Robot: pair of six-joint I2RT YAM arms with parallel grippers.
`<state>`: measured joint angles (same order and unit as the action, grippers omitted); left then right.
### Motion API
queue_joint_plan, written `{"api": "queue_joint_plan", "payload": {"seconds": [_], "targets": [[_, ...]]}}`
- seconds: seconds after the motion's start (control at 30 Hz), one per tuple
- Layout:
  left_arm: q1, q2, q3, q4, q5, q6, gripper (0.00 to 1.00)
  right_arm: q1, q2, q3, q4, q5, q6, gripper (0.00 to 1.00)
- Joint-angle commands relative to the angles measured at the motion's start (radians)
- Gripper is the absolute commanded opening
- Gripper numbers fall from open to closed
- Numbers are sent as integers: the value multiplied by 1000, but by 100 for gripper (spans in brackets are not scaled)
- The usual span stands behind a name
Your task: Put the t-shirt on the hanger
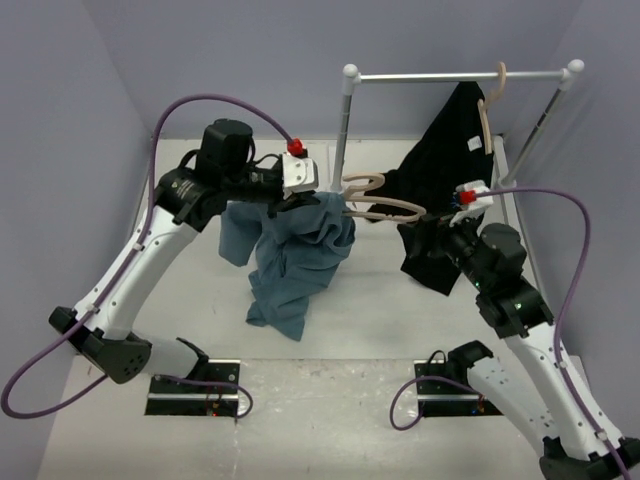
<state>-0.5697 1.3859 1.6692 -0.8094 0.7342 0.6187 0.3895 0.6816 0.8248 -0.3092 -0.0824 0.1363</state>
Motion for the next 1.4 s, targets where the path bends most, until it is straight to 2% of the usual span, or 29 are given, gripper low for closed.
{"api": "queue_joint_plan", "payload": {"seconds": [0.0, 0.03, 0.13, 0.17, 0.23, 0.4, 0.53, 0.7, 0.77, 0.8, 0.87, 1.03, 1.17, 1.2, 1.27, 1.37], "targets": [[3, -129, -82, 127, -97, -167, 0, -1, -179, -146, 53, 168, 511, 99], [4, -146, -101, 136, -98, -177, 0, -1, -207, -191, 91, 126, 568, 97], [4, -199, -153, 176, -111, -223, 0, 0, -251, -384, 404, -41, 798, 92], [4, -208, -158, 186, -121, -235, 0, 0, -252, -431, 434, -70, 856, 91], [4, -220, -179, 208, -155, -272, 0, 15, -155, -505, 619, -142, 950, 85], [4, -214, -193, 222, -156, -321, 0, 159, 128, -393, 716, -76, 946, 82], [4, -214, -209, 236, -157, -333, 0, 230, 292, -294, 742, -17, 934, 80], [3, -212, -222, 251, -168, -340, 0, 302, 428, -266, 787, 38, 944, 73], [4, -210, -222, 254, -179, -343, 0, 320, 485, -263, 799, 53, 950, 62], [4, -212, -224, 259, -193, -344, 0, 325, 512, -270, 814, 55, 954, 50], [4, -218, -228, 269, -208, -351, 0, 330, 544, -283, 830, 58, 958, 40], [2, -231, -237, 299, -238, -366, 0, 341, 547, -305, 800, 83, 962, 39], [2, -237, -238, 300, -279, -367, 0, 339, 507, -316, 689, 198, 950, 3], [4, -239, -238, 297, -289, -358, 0, 334, 484, -325, 652, 221, 944, 0], [2, -248, -241, 290, -300, -352, 0, 305, 410, -341, 570, 254, 921, 0], [4, -280, -263, 302, -286, -349, 0, 191, 275, -327, 447, 251, 870, 0]]}}
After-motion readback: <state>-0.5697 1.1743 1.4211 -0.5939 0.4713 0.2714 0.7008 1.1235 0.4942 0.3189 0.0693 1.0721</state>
